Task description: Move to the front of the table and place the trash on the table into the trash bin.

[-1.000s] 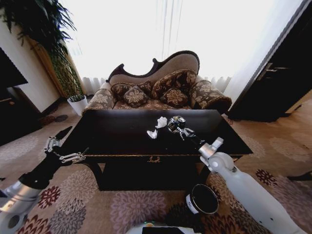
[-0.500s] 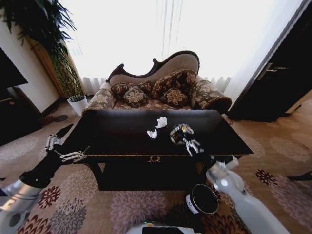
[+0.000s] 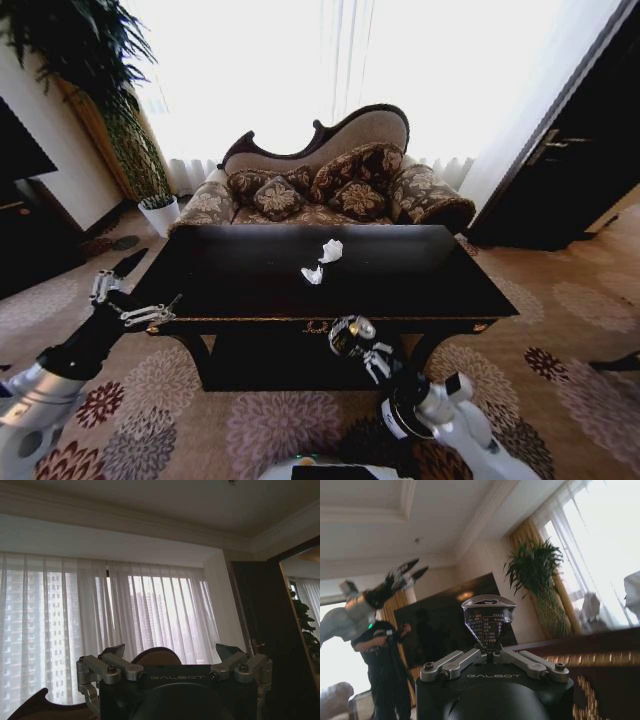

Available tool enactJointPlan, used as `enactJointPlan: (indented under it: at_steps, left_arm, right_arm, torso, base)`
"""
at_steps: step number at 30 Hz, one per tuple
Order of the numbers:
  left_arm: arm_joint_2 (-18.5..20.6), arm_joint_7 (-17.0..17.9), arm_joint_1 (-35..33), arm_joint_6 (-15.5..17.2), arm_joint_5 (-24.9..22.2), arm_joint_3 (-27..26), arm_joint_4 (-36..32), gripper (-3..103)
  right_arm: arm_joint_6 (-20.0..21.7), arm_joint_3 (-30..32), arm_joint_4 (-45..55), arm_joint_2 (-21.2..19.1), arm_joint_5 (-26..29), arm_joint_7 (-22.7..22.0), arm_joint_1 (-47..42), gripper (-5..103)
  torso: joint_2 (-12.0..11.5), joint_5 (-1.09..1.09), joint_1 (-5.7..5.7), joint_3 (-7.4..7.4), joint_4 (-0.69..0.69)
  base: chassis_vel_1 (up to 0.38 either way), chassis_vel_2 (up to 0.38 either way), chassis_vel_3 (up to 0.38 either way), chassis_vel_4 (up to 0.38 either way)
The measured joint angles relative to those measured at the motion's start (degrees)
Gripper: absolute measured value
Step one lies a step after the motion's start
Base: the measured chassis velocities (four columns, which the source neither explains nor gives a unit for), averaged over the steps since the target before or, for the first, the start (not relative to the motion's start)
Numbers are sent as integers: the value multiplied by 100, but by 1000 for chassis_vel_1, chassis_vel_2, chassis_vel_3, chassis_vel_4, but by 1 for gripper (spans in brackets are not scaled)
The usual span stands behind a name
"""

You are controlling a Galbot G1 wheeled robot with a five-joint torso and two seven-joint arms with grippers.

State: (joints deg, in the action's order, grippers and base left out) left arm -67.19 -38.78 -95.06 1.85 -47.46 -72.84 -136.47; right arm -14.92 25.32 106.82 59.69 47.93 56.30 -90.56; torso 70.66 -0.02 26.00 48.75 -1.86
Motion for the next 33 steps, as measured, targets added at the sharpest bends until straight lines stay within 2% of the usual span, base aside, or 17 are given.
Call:
enactJointPlan:
  at_steps: [3,9,14,17,20,21,23,25,28,30,33]
  left_arm:
    - [17,-2,10,-11,-23,-1,14,100]
    - [27,-7,-8,-12,-70,-37,-7,100]
    - [36,-11,-64,-15,-129,-121,-45,100]
    - [31,-11,-95,-17,-147,-154,-66,100]
    - [22,-11,-100,-17,-148,-155,-75,100]
    - [14,-11,-103,-17,-147,-154,-85,100]
    - [11,-11,-103,-17,-147,-152,-92,100]
    - [11,-11,-104,-15,-147,-151,-93,100]
    - [14,-11,-111,-10,-144,-159,-91,100]
    - [15,-11,-111,-10,-144,-162,-90,100]
    - [12,-10,-114,-7,-137,-166,-76,100]
  right_arm:
    - [-156,-140,-392,26,-385,173,-59,0]
    - [-237,-274,-1054,29,-963,187,11,0]
    - [-331,-358,-1854,49,-1440,-139,227,0]
    - [-405,-373,-2386,38,-1866,-608,417,0]
    - [-420,-374,-2610,27,-2077,-862,512,0]
    - [-421,-388,-2813,13,-2343,-1233,618,0]
    - [-396,-412,-3030,8,-2652,-1680,742,0]
    - [-371,-416,-3095,8,-2742,-1802,782,0]
    - [-222,-418,-3413,14,-3291,-2345,955,0]
    - [-182,-419,-3469,15,-3381,-2449,981,0]
    - [247,-495,-3787,34,-3786,-3493,1117,0]
  torso:
    - [0,0,0,0,0]
    - [0,0,0,0,0]
    - [0,2,0,0,0]
    - [0,1,0,0,1]
    - [0,1,0,0,0]
    - [0,0,0,0,0]
    - [0,1,0,1,1]
    - [0,2,0,1,0]
    - [0,1,0,1,1]
    - [0,2,0,1,1]
    - [0,2,0,0,0]
  base:
    - [0,0,0,0]
    - [0,0,0,0]
    - [0,0,0,0]
    - [0,0,0,0]
    - [0,0,0,0]
    - [0,0,0,0]
    - [0,0,0,0]
    - [0,0,0,0]
    - [0,0,0,0]
    - [0,0,0,0]
    - [0,0,0,0]
